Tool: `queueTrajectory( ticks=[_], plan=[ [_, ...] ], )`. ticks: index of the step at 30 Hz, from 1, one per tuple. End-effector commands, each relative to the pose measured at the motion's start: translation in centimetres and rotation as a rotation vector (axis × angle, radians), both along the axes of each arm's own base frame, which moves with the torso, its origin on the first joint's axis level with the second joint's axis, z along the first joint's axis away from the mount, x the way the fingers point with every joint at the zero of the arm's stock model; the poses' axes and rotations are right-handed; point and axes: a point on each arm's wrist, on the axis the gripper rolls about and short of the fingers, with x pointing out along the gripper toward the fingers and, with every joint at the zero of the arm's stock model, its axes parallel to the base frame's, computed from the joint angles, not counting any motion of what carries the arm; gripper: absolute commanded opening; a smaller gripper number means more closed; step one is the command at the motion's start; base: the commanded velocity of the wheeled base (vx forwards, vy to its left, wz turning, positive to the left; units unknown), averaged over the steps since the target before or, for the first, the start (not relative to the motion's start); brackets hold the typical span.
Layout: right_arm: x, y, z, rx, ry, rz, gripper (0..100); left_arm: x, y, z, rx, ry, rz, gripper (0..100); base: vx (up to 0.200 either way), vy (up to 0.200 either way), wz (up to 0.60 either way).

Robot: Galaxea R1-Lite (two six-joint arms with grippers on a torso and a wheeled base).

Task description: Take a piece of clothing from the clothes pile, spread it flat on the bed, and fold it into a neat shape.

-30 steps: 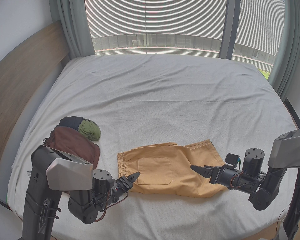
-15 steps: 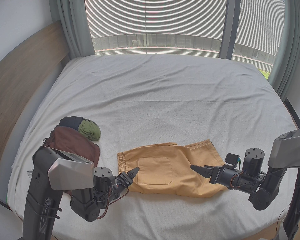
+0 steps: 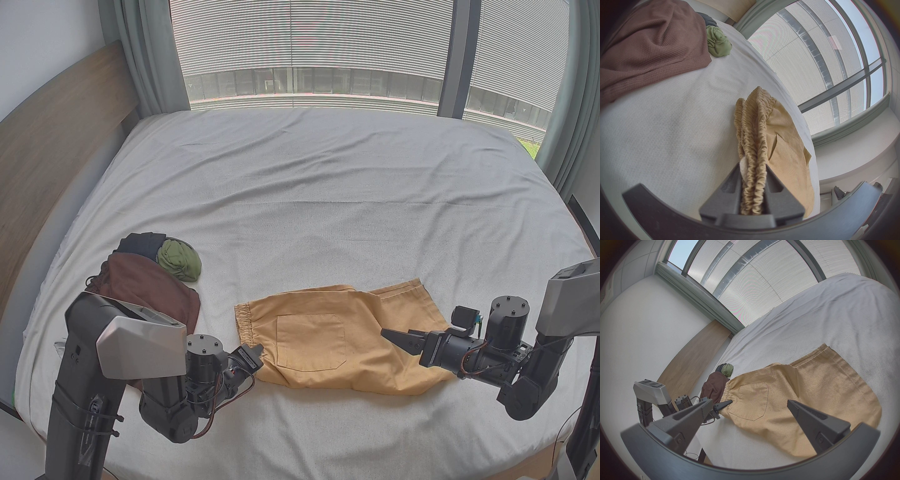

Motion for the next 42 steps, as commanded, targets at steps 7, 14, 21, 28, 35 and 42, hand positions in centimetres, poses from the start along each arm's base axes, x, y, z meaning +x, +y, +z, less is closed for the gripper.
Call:
queueTrajectory(
  ticks=[7, 14, 21, 28, 35, 42],
  plan=[
    [0.0, 0.0, -0.1, -0.001, 0.002, -0.001, 100, -0.6, 0.9, 0.7, 0.018, 0.004, 0.033, 0, 0.0, 0.0, 0.0],
    [0.2, -0.3, -0.1, -0.001, 0.004, -0.01, 100, -2.2, 2.3, 3.6, 0.006, 0.002, 0.032, 0, 0.0, 0.0, 0.0],
    [0.2, -0.3, -0.2, -0.002, 0.006, -0.012, 100, -2.6, 4.4, 4.3, 0.011, 0.02, 0.074, 0, 0.0, 0.0, 0.0],
    [0.2, -0.3, -0.3, -0.004, 0.005, -0.013, 100, -3.6, 6.5, 5.4, 0.02, 0.031, 0.087, 0, 0.0, 0.0, 0.0],
    [0.2, -0.3, -0.3, -0.005, 0.01, -0.011, 100, -4.0, 7.0, 5.4, 0.036, 0.044, 0.093, 0, 0.0, 0.0, 0.0],
    [0.3, -0.3, -0.3, -0.004, 0.007, -0.013, 100, -3.8, 6.6, 5.7, 0.032, 0.025, 0.079, 0, 0.0, 0.0, 0.0]
  ],
)
